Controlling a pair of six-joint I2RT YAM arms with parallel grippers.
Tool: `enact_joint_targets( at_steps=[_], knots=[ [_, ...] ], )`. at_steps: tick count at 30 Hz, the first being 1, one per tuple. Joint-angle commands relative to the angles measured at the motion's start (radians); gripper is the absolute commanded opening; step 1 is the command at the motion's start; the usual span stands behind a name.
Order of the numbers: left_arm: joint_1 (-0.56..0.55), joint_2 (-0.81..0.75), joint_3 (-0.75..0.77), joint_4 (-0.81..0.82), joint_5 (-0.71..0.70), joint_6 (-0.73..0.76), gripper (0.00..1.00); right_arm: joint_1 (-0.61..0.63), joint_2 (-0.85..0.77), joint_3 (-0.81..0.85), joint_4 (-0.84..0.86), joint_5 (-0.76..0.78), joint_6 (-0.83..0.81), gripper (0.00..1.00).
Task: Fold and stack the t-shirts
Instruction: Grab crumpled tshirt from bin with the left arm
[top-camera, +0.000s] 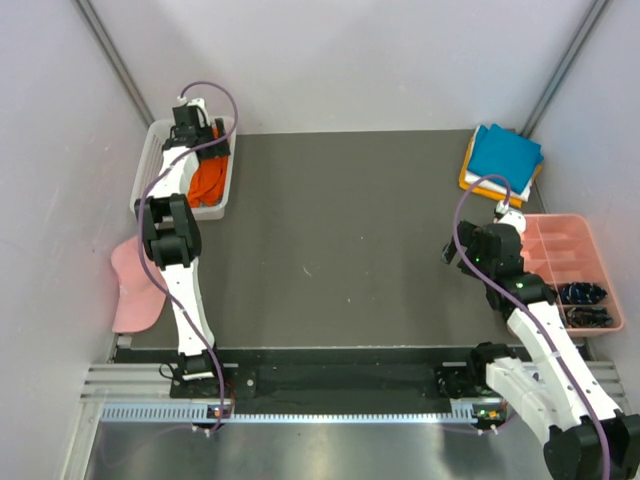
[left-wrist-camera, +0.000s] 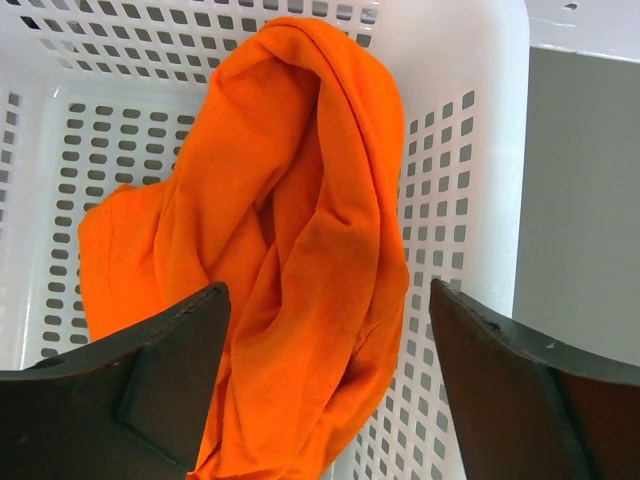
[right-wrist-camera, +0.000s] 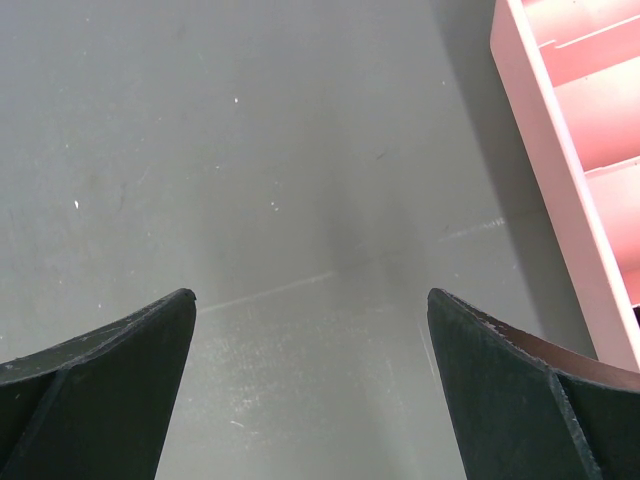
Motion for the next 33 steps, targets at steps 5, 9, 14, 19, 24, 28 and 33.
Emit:
enact_joint_targets(
  at_steps=[5, 9, 14, 19, 24, 28, 33],
  knots=[
    [0.002, 0.020, 0.040, 0.051, 0.008, -0.011, 0.62, 0.007, -0.019, 0.017, 0.001, -0.011, 0.013, 0.99],
    [0.002, 0.036, 0.036, 0.051, -0.005, -0.011, 0.63, 0.009, -0.032, 0.019, -0.004, -0.015, 0.027, 0.99],
    [0.005, 0.057, 0.027, 0.062, -0.007, -0.011, 0.63, 0.009, -0.039, 0.028, -0.013, -0.018, 0.032, 0.99],
    [0.007, 0.082, 0.022, 0.071, 0.002, -0.021, 0.39, 0.009, -0.040, 0.034, -0.025, -0.015, 0.027, 0.99],
    [0.007, 0.069, 0.022, 0.068, -0.015, -0.026, 0.00, 0.009, -0.040, 0.025, -0.015, -0.017, 0.030, 0.99],
    [0.005, 0.013, 0.025, 0.058, -0.022, -0.027, 0.00, 0.009, -0.030, 0.011, 0.002, -0.029, 0.033, 0.99],
    [0.005, -0.119, 0.053, 0.029, -0.030, -0.061, 0.00, 0.009, -0.026, -0.014, 0.022, -0.052, 0.035, 0.99]
  ],
)
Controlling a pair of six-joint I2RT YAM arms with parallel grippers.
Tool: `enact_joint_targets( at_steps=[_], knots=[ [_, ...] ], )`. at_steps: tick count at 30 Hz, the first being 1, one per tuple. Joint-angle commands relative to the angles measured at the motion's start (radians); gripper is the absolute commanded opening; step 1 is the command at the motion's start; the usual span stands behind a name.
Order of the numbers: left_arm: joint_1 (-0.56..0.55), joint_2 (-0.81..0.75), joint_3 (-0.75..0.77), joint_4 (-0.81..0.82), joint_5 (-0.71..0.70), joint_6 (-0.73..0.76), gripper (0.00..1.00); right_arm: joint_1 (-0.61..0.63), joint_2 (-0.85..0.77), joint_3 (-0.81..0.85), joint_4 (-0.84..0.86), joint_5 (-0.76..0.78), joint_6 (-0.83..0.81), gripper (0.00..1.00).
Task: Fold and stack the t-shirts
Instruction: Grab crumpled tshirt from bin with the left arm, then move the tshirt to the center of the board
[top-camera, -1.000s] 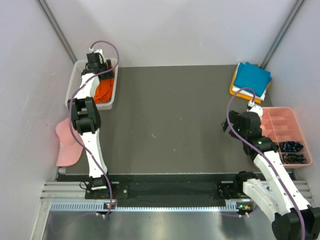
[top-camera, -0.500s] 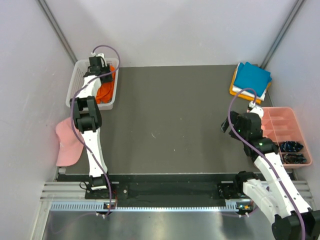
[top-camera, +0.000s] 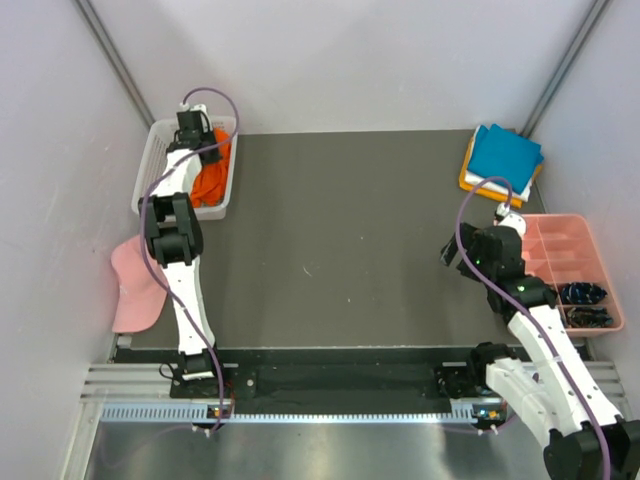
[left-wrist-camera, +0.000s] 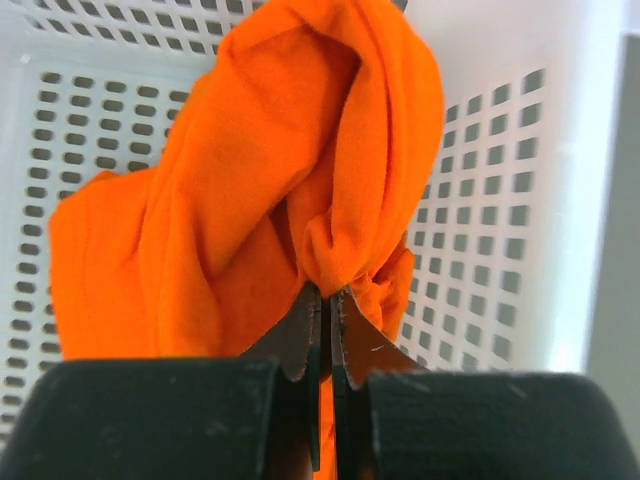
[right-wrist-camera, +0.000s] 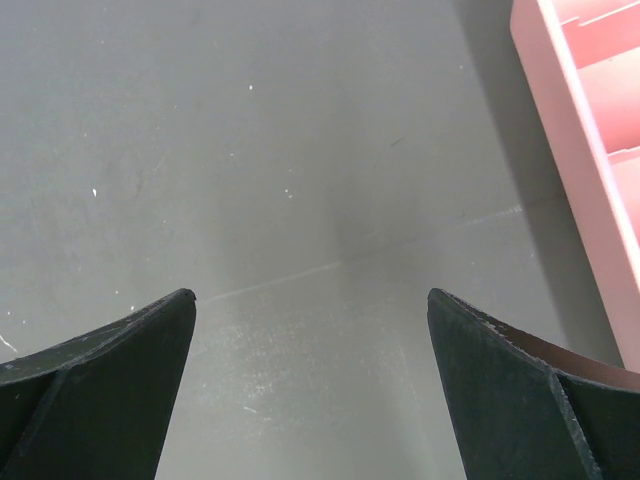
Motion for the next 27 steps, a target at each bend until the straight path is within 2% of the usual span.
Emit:
enact_joint_targets(
  at_steps=[1, 6, 18, 24, 27],
  knots=[
    [0.005, -0.198, 0.051, -0.015, -0.011, -0.042, 0.00, 0.009, -0.001, -0.017, 0.046, -0.025, 0.011, 0.99],
    [0.005, -0.363, 0.040, -0.046, 0.013, -0.088, 0.00, 0.009, -0.005, -0.034, 0.053, -0.045, 0.011, 0.99],
    [-0.016, -0.635, 0.115, -0.020, 0.257, -0.177, 0.00, 0.009, -0.016, -0.073, 0.073, -0.082, 0.005, 0.99],
    [-0.082, -0.703, 0.129, 0.032, 0.335, -0.198, 0.00, 0.009, -0.021, -0.084, 0.076, -0.094, 0.012, 0.99],
    [-0.168, -0.723, 0.124, 0.037, 0.336, -0.188, 0.00, 0.009, -0.033, -0.086, 0.073, -0.094, 0.015, 0.99]
  ],
)
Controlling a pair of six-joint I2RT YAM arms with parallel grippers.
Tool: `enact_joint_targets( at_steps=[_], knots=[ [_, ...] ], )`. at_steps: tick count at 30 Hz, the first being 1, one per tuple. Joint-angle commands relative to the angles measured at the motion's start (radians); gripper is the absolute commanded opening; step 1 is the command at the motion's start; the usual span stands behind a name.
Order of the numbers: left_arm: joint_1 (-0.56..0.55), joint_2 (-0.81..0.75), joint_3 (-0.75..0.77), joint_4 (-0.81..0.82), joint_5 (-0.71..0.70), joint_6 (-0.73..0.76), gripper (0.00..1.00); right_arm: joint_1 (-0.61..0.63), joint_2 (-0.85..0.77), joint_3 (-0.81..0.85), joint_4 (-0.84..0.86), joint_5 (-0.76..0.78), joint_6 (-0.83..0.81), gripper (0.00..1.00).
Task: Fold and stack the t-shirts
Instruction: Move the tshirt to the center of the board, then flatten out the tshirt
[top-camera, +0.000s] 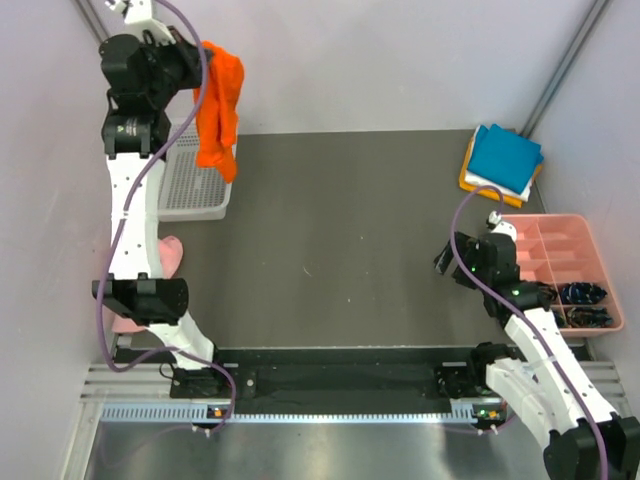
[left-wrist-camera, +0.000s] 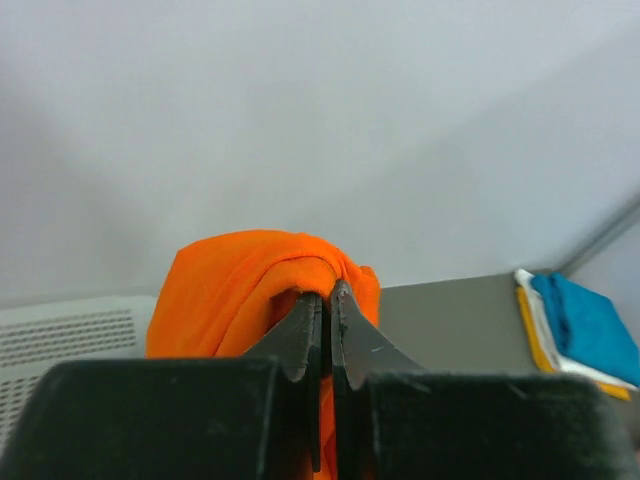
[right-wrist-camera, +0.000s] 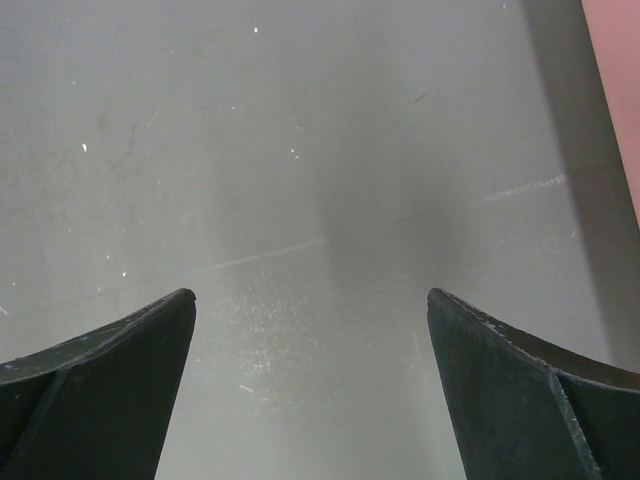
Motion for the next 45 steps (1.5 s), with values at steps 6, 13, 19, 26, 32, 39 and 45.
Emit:
enact_joint_targets(
  at_steps=[6, 13, 19, 26, 32, 39, 45],
  knots=[
    [-0.323, -0.108, -0.122, 0.124, 0.003, 0.025, 0.00, 0.007, -0.025, 0.005, 0.031, -0.017, 0.016, 0.99],
    [-0.487, -0.192, -0.464, 0.201, -0.141, 0.055, 0.01, 0.009, -0.038, 0.006, 0.019, -0.015, 0.014, 0.99],
    [-0.505, -0.264, -0.660, 0.204, -0.334, 0.074, 0.79, 0.007, -0.010, 0.008, 0.031, -0.018, 0.013, 0.99],
    [-0.505, -0.341, -0.896, 0.235, -0.442, 0.022, 0.99, 0.007, 0.069, 0.014, 0.072, -0.047, 0.018, 0.99],
    [-0.504, -0.387, -1.105, 0.278, -0.384, -0.079, 0.99, 0.020, 0.186, 0.052, 0.083, -0.073, 0.018, 0.99],
    [-0.553, -0.441, -1.291, 0.335, -0.376, -0.127, 0.99, 0.023, 0.238, -0.003, 0.210, -0.155, 0.041, 0.99],
    [-0.576, -0.467, -1.404, 0.375, -0.355, -0.167, 0.99, 0.027, 0.226, -0.032, 0.279, -0.210, 0.068, 0.99]
  ],
)
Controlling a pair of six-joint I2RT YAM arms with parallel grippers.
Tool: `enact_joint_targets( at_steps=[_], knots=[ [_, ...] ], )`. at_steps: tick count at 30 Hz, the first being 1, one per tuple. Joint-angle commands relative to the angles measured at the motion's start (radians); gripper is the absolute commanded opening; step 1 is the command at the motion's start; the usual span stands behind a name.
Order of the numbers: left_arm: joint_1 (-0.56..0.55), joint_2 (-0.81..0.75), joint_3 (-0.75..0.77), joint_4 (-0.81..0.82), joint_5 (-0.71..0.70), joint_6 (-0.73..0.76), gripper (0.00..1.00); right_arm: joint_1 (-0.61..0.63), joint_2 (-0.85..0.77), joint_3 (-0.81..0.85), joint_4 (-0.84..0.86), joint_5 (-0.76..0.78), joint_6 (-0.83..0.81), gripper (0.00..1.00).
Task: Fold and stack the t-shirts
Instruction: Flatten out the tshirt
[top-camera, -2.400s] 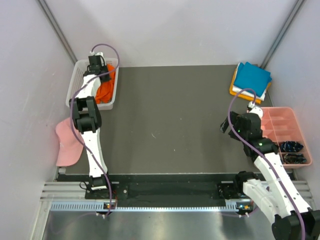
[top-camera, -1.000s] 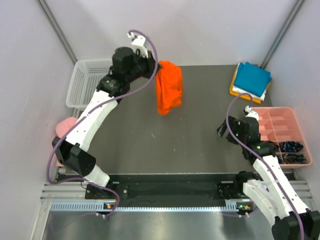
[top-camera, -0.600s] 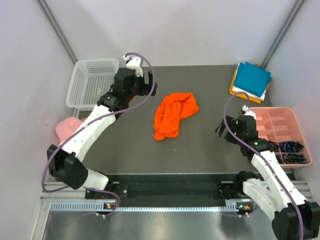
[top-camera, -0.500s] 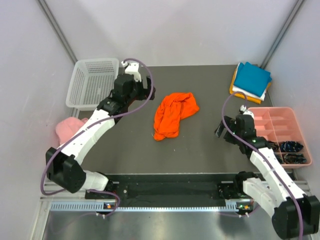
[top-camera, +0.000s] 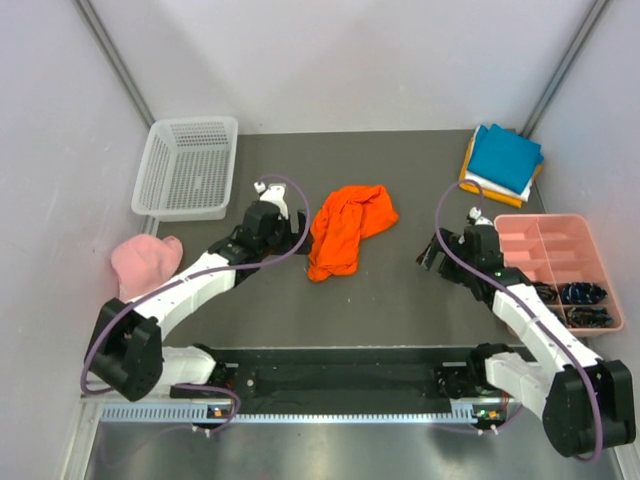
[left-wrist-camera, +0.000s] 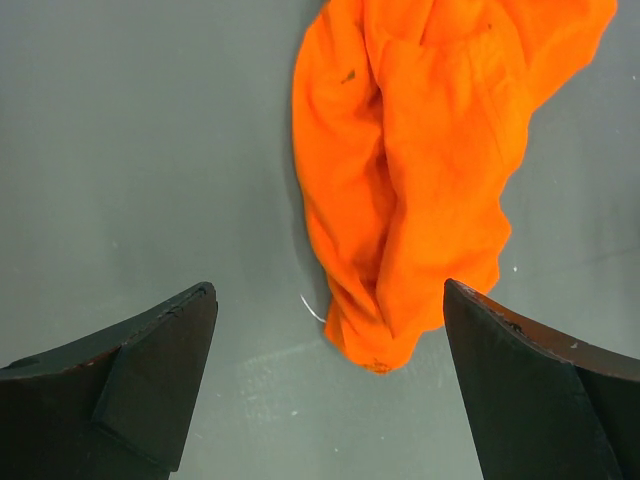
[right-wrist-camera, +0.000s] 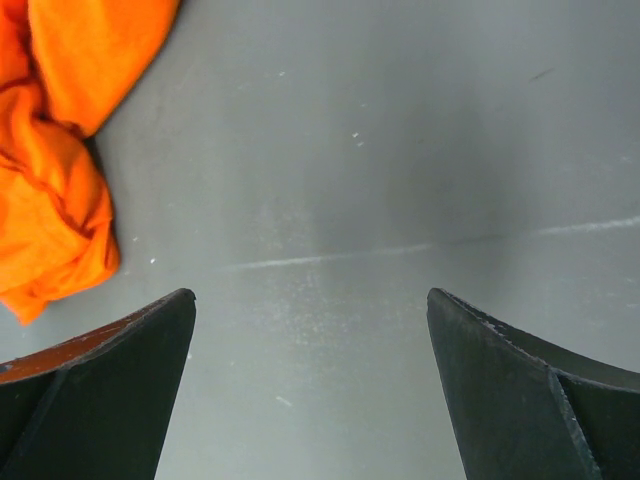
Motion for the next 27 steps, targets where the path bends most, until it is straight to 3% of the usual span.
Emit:
enact_joint_targets(
  at_steps=[1, 3, 7, 13, 18, 20, 27],
  knots=[
    [-0.016, -0.048, -0.053, 0.106, 0.021, -0.049, 0.99, 0.031, -0.001, -0.010, 0.104, -0.066, 0.041, 0.99],
    [-0.021, -0.052, -0.061, 0.103, 0.007, -0.051, 0.99, 0.074, 0.046, 0.030, 0.073, -0.020, 0.048, 0.99],
    [-0.024, -0.072, -0.071, 0.103, -0.013, -0.045, 0.99, 0.284, 0.123, 0.114, 0.035, 0.226, 0.030, 0.99],
    [-0.025, -0.112, -0.099, 0.086, -0.039, -0.031, 0.99, 0.424, 0.313, 0.292, -0.028, 0.331, 0.077, 0.99],
    [-0.025, -0.160, -0.136, 0.074, -0.054, -0.031, 0.99, 0.456, 0.463, 0.410, -0.010, 0.290, 0.082, 0.98],
    [-0.025, -0.169, -0.148, 0.065, -0.057, -0.031, 0.99, 0.458, 0.497, 0.433, 0.028, 0.263, 0.078, 0.92],
    [-0.025, -0.210, -0.168, 0.032, -0.079, -0.020, 0.99, 0.494, 0.617, 0.510, 0.059, 0.215, 0.076, 0.85]
  ],
)
